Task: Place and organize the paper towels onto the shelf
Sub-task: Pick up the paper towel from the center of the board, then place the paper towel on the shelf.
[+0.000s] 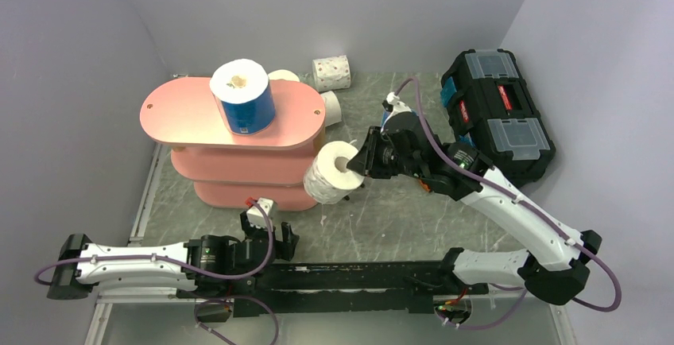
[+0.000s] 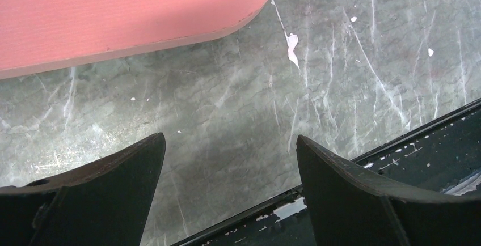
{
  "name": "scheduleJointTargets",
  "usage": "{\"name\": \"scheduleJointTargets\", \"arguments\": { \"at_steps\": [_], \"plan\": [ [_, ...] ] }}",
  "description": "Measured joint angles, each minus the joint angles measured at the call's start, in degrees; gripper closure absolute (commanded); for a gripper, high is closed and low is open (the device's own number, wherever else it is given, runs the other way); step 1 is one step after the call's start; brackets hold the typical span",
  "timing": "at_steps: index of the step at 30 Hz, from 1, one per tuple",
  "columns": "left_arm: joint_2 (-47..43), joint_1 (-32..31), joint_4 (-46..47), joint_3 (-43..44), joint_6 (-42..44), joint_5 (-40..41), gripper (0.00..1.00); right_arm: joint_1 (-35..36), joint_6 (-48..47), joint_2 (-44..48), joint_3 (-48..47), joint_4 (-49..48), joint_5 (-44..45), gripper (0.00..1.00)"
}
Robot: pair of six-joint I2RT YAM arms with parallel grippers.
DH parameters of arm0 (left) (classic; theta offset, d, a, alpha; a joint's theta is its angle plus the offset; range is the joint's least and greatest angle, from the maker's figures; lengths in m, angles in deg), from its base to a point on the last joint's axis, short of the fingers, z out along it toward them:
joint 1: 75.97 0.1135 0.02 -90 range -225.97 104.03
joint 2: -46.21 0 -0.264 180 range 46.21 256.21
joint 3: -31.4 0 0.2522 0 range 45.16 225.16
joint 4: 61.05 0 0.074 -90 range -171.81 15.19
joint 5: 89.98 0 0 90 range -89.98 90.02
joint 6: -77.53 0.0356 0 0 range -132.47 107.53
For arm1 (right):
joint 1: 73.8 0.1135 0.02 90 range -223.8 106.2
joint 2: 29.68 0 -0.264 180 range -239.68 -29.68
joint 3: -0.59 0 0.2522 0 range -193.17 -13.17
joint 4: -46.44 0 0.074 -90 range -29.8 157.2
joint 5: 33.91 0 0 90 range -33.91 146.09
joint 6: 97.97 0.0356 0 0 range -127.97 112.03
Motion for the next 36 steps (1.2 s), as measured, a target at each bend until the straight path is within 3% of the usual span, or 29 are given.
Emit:
{"name": "scheduleJointTargets", "arguments": {
  "at_steps": [36],
  "plan": [
    [3.76,-0.7,-0.11,0.13,-2.19,-0.13,0.08,3.85,2.82,-16.65,-13.62,-3.02,4.07,1.0]
  ]
}}
